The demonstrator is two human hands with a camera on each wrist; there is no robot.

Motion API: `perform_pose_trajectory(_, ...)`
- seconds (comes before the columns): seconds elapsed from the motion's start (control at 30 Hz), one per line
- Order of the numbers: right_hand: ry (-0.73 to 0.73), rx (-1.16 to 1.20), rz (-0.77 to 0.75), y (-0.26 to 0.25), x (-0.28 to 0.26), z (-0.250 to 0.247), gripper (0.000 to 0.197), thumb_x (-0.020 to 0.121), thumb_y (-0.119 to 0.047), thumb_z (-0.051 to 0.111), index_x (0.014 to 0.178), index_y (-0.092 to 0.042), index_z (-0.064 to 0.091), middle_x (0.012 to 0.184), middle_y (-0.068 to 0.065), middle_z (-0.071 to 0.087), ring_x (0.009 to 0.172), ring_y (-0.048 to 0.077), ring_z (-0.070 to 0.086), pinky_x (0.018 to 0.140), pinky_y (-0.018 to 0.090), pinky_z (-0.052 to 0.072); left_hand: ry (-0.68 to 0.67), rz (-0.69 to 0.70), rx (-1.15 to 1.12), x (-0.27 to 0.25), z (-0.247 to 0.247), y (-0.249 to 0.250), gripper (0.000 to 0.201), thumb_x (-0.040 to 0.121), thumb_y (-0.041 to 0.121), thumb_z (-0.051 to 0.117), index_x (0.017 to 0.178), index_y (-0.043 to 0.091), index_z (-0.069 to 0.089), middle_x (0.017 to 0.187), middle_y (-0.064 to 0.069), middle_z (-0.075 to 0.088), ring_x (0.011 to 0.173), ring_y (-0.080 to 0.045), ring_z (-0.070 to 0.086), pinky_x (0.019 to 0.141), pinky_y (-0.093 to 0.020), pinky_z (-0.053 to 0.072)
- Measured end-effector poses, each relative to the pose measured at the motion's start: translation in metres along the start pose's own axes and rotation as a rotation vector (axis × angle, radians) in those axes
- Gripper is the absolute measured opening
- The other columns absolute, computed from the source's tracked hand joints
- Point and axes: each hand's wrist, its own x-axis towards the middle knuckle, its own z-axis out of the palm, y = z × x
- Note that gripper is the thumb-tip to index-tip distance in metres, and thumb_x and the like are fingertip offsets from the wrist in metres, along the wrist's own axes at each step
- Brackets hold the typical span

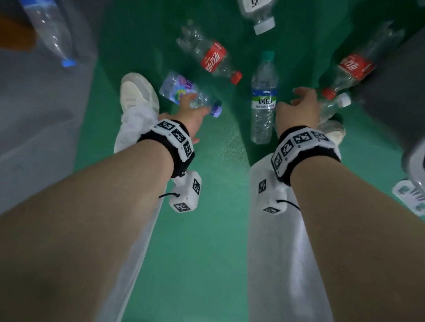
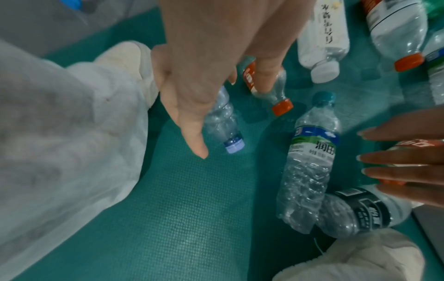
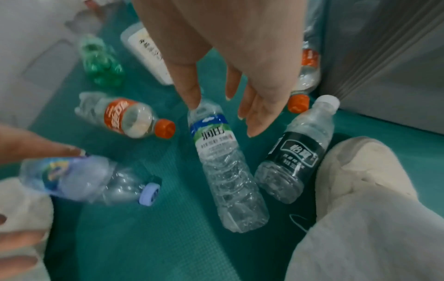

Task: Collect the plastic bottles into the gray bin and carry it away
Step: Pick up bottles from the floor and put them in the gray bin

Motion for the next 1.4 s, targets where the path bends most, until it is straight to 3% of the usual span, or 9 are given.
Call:
perform_pose_trajectory(0.23,-0.146,-0.252,-0.012,0.013,0.039,0.056,0.069,0.076,-0.032,0.074,0.133,-0.015,0.039,0.129,0.007,0.049,0.110,0.025,0.056,0.091,0.033,0.046,0.067,0.021,0.076,0.057,0.006,-0.014,0.068,0.075,0.054,0.056,0.129,0.067,0.016,0.156,-0.001,0.010,0.125,-0.034,0.041,0.089,-0.047,0.052)
perform_pose_trajectory(0.33,-0.121,-0.270,0.021,0.018,0.048,0.070,0.070,0.077,-0.032,0.074,0.134,-0.013,0.037,0.128,0.008,0.052,0.110,0.026,0.057,0.092,0.036,0.049,0.164,0.071,0.115,0.072,0.004,-0.011,0.064,0.085,0.046,0.052,0.136,0.063,0.017,0.151,-0.012,0.016,0.097,-0.023,0.051,0.090,-0.041,0.053)
perform_pose_trajectory(0.4,-0.116,-0.260,0.034,0.020,0.052,0.075,0.070,0.078,-0.031,0.075,0.133,-0.013,0.037,0.127,0.009,0.053,0.110,0.026,0.057,0.091,0.034,0.049,0.196,0.109,0.137,0.077,0.003,-0.010,0.061,0.087,0.043,0.051,0.136,0.062,0.020,0.147,-0.010,0.022,0.081,-0.016,0.048,0.085,-0.038,0.056)
perform_pose_trajectory(0.6,-0.122,-0.218,0.028,0.018,0.046,0.072,0.069,0.076,-0.031,0.077,0.130,-0.012,0.037,0.124,0.007,0.055,0.106,0.023,0.059,0.082,0.028,0.047,0.192,0.112,0.133,0.072,-0.007,-0.009,0.025,0.075,0.045,0.053,0.097,0.056,0.051,0.127,0.000,0.040,0.092,-0.019,0.055,0.082,-0.040,0.058)
perform_pose_trajectory(0.73,-0.165,-0.215,0.029,0.013,0.021,0.060,0.068,0.076,-0.032,0.075,0.129,-0.012,0.036,0.123,0.009,0.054,0.104,0.025,0.059,0.089,0.038,0.052,0.187,0.157,0.209,0.046,-0.015,-0.014,0.017,0.083,0.042,0.057,0.099,0.048,0.053,0.128,-0.003,0.042,0.094,-0.021,0.061,0.079,-0.040,0.060)
perform_pose_trajectory(1.0,-0.319,-0.219,-0.108,-0.006,-0.040,0.002,0.068,0.074,-0.032,0.077,0.128,-0.015,0.040,0.122,0.007,0.052,0.098,0.020,0.059,0.080,0.028,0.049,0.043,0.330,0.394,-0.035,-0.010,-0.022,0.026,0.083,0.030,0.065,0.105,0.035,0.052,0.130,-0.007,0.030,0.090,-0.015,0.049,0.085,-0.033,0.056)
perform_pose_trajectory(1.13,-0.296,-0.250,-0.166,-0.020,-0.060,-0.039,0.071,0.074,-0.034,0.075,0.133,-0.017,0.038,0.124,0.007,0.046,0.101,0.021,0.055,0.088,0.032,0.050,0.001,0.424,0.451,-0.084,-0.005,-0.005,0.037,0.078,0.032,0.073,0.107,0.027,0.050,0.126,-0.008,0.030,0.103,-0.019,0.042,0.098,-0.020,0.036)
perform_pose_trajectory(1.27,-0.287,-0.225,-0.173,-0.030,-0.081,-0.077,0.072,0.073,-0.036,0.075,0.132,-0.017,0.039,0.122,0.008,0.049,0.102,0.022,0.057,0.091,0.037,0.052,-0.071,0.482,0.471,-0.135,0.001,0.022,0.056,0.062,0.041,0.084,0.101,0.026,0.047,0.122,-0.007,0.032,0.110,-0.021,0.040,0.109,-0.027,0.026)
perform_pose_trajectory(1.4,-0.326,-0.127,-0.146,-0.034,-0.098,-0.105,0.075,0.067,-0.037,0.078,0.129,-0.017,0.042,0.118,0.008,0.055,0.101,0.025,0.060,0.088,0.041,0.055,-0.080,0.549,0.528,-0.173,0.013,0.050,0.055,0.063,0.038,0.084,0.099,0.023,0.046,0.119,-0.005,0.030,0.109,-0.020,0.040,0.112,-0.027,0.021)
